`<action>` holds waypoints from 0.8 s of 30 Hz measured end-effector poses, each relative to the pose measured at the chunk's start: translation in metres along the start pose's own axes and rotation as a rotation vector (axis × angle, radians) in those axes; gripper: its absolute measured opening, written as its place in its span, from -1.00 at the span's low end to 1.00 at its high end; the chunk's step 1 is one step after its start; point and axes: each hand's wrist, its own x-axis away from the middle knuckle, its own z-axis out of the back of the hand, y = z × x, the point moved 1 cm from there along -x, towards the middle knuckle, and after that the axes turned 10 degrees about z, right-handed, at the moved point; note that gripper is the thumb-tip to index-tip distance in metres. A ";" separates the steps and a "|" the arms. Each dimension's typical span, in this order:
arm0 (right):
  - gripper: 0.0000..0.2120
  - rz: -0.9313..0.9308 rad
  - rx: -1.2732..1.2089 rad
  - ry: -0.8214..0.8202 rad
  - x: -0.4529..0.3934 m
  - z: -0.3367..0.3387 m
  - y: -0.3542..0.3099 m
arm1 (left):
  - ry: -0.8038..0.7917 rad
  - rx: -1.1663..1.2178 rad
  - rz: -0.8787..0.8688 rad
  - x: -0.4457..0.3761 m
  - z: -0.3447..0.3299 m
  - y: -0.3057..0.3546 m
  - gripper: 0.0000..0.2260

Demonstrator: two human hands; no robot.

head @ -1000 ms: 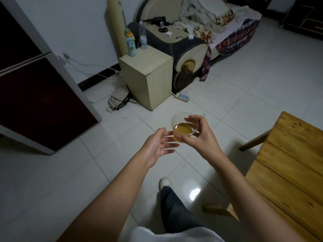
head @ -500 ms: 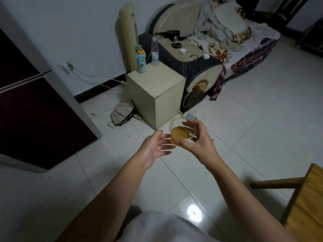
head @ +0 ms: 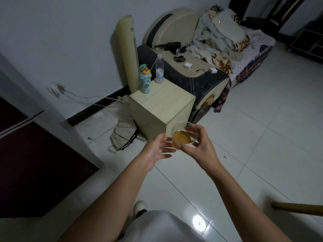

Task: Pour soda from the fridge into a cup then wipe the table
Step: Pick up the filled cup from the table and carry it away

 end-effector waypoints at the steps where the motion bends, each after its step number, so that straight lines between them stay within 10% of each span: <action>1: -0.36 -0.005 -0.001 0.012 -0.013 -0.009 -0.001 | -0.008 -0.012 0.003 -0.007 0.010 0.011 -0.67; 24: -0.38 -0.048 0.019 -0.020 -0.299 -0.051 0.071 | 0.022 -0.139 0.045 -0.215 0.065 0.214 -0.72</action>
